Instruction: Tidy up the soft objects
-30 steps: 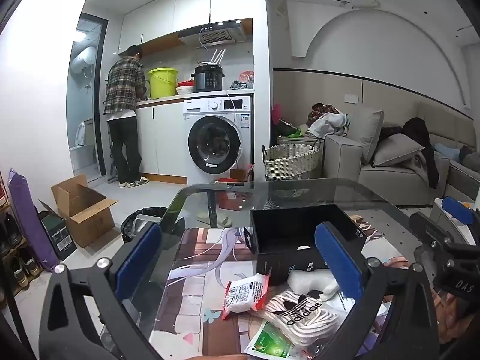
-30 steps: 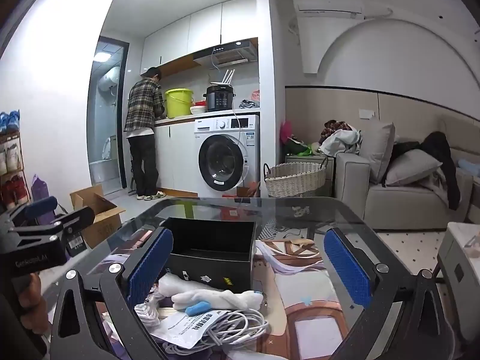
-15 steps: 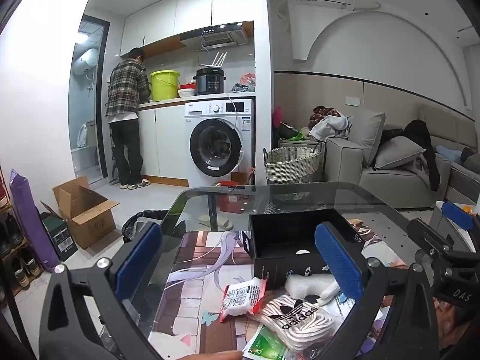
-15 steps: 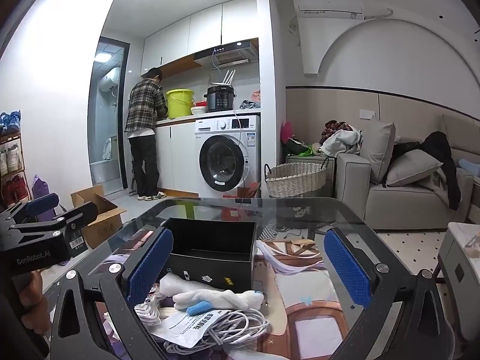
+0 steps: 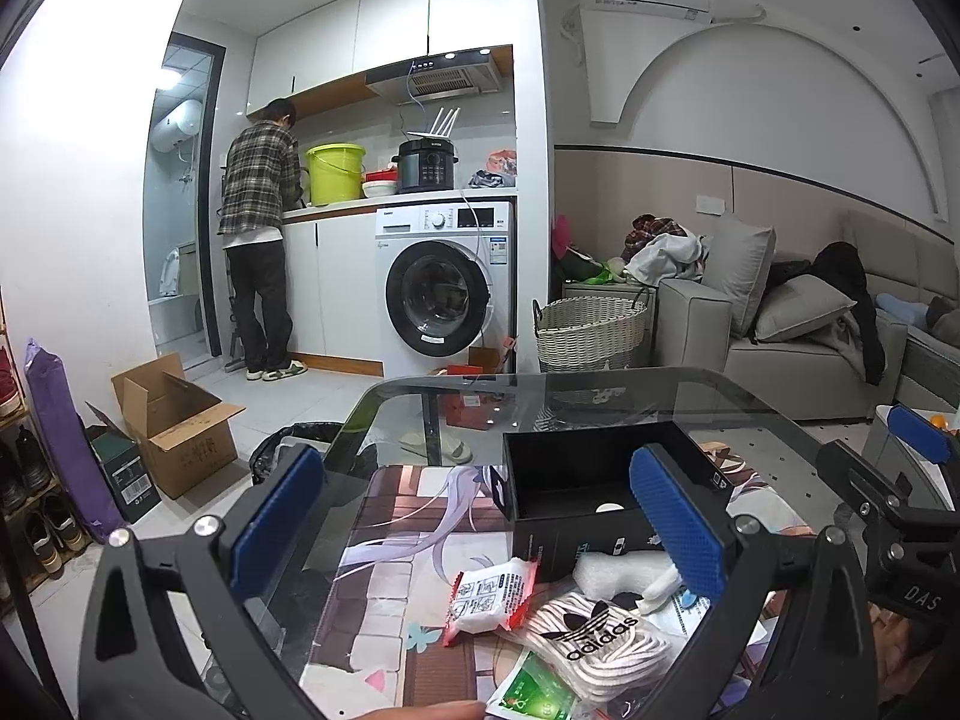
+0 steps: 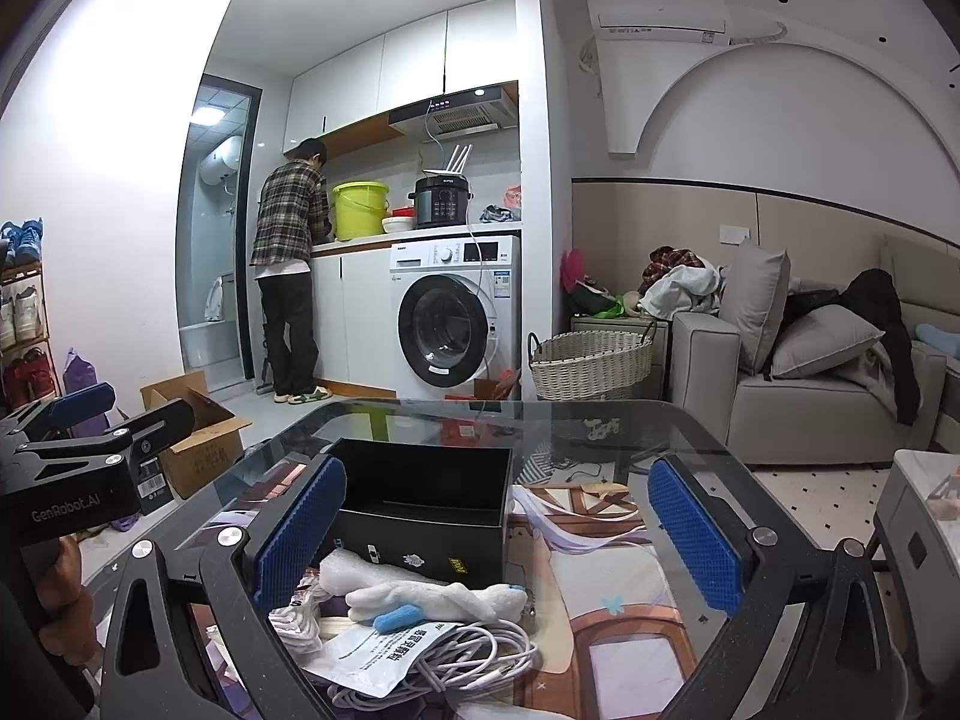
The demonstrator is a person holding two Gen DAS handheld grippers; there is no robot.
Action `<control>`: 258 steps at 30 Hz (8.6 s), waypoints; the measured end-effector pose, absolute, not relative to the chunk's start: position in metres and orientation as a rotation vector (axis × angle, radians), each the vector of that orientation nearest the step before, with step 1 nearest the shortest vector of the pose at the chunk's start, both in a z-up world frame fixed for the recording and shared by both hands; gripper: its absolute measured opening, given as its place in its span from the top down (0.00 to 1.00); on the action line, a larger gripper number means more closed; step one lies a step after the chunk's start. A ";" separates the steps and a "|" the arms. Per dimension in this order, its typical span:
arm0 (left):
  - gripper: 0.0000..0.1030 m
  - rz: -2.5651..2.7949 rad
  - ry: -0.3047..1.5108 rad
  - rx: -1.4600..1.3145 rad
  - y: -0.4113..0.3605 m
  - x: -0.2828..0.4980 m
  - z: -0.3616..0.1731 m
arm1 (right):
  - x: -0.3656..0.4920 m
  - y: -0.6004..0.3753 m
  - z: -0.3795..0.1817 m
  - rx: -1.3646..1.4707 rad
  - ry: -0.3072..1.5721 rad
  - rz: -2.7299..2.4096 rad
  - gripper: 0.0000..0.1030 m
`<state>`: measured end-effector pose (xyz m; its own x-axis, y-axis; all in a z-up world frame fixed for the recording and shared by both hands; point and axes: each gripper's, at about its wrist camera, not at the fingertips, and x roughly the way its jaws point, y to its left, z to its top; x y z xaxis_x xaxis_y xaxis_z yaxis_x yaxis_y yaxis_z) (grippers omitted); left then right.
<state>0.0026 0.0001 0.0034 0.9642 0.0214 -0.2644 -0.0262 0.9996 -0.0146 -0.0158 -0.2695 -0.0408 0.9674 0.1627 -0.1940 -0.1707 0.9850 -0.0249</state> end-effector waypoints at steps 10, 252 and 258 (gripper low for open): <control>0.00 0.032 0.265 -0.009 -0.002 0.002 0.004 | -0.016 -0.270 -0.040 -0.045 0.191 0.168 0.00; 0.47 -0.210 0.717 -0.133 -0.022 0.195 0.003 | 0.157 -0.249 -0.009 0.126 0.568 0.486 0.82; 0.47 -0.214 0.808 -0.145 -0.024 0.200 -0.012 | 0.173 -0.253 -0.024 0.132 0.627 0.461 0.82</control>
